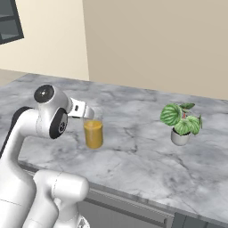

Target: Place the pitcher and cup on the dining counter for serving.

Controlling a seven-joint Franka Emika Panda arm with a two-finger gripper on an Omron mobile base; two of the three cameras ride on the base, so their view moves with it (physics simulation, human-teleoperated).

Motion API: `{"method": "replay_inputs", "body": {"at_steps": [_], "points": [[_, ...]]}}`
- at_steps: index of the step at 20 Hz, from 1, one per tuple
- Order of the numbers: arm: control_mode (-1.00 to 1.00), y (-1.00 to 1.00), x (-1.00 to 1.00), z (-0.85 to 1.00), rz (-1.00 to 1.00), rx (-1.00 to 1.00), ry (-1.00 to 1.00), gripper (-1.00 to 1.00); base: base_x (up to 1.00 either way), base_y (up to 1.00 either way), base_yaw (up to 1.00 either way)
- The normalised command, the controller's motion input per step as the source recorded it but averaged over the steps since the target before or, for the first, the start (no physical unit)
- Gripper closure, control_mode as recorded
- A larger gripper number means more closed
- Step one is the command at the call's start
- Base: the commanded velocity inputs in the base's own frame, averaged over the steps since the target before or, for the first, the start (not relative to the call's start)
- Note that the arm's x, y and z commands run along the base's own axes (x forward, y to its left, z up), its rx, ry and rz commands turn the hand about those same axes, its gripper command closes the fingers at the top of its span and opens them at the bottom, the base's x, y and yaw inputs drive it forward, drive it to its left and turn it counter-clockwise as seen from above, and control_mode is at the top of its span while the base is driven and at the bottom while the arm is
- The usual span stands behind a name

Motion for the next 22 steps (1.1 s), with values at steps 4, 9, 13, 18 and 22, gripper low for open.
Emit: {"method": "replay_inputs", "body": {"at_steps": [4,9,13,18,22], "points": [[1.00,0.00,-0.07,0.00,0.00,0.00,0.00,-1.00,-0.22,0.00,0.00],[1.00,0.00,0.00,0.00,0.00,0.00,0.00,-1.00,-0.58,0.00,-0.09],[1.00,0.00,0.00,0.00,0.00,0.00,0.00,-1.00,-0.46,0.00,-0.50],[1.00,0.00,0.00,0.00,0.00,0.00,0.00,-1.00,-0.27,-0.01,-0.72],[1.00,0.00,0.00,0.00,0.00,0.00,0.00,-1.00,-0.16,-0.01,-0.77]]}}
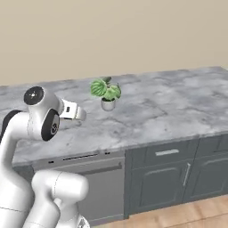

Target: Place the pitcher and cup on the dining counter for serving.

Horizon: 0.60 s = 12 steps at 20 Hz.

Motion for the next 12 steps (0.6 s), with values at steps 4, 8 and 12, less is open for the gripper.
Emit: {"method": "replay_inputs", "body": {"at_steps": [4,8,12], "points": [[1.00,0.00,0.00,0.00,0.00,0.00,0.00,-1.00,-0.11,-0.16,-0.75],[1.00,0.00,0.00,0.00,0.00,0.00,0.00,-1.00,-0.08,-0.48,-0.65],[1.00,0.00,0.00,0.00,0.00,0.00,0.00,-1.00,0.00,-0.70,-0.62]]}}
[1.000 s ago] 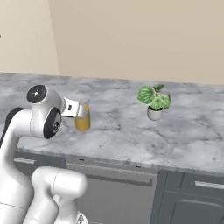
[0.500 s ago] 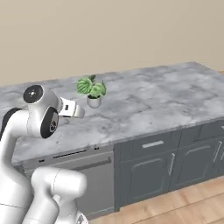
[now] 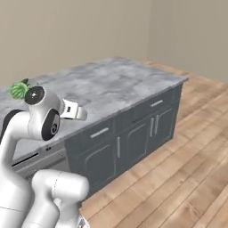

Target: Place the pitcher and cup on the dining counter for serving.

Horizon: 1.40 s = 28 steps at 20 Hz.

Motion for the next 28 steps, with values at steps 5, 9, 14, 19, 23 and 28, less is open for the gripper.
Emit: {"method": "replay_inputs", "body": {"at_steps": [5,9,14,19,23,28], "points": [[1.00,0.00,0.00,0.00,0.00,0.00,0.00,-1.00,0.01,-0.79,-0.62],[1.00,0.00,0.00,0.00,0.00,0.00,0.00,-1.00,0.07,-0.83,-0.64],[1.00,0.00,0.00,0.00,0.00,0.00,0.00,-1.00,0.24,-0.68,-0.64],[1.00,0.00,0.00,0.00,0.00,0.00,0.00,-1.00,0.52,-0.41,-0.62],[1.00,0.00,0.00,0.00,0.00,0.00,0.00,-1.00,0.59,-0.40,-0.60],[1.00,0.00,0.00,0.00,0.00,0.00,0.00,-1.00,0.48,-0.56,-0.59]]}}
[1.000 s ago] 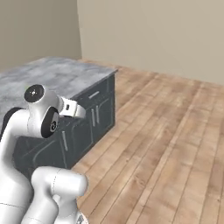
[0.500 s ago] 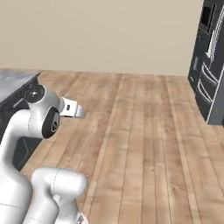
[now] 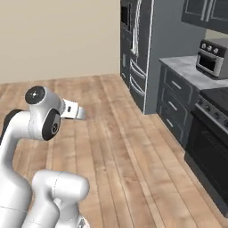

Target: Place the pitcher and cup on the dining counter for serving.

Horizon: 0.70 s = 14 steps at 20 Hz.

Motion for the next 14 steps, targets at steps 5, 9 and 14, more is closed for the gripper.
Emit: {"method": "replay_inputs", "body": {"at_steps": [5,9,14], "points": [[1.00,0.00,0.00,0.00,0.00,0.00,0.00,-1.00,0.51,-0.42,-0.61],[1.00,0.00,0.00,0.00,0.00,0.00,0.00,-1.00,0.52,-0.44,-0.61],[1.00,0.00,0.00,0.00,0.00,0.00,0.00,-1.00,0.41,-0.29,-0.66]]}}
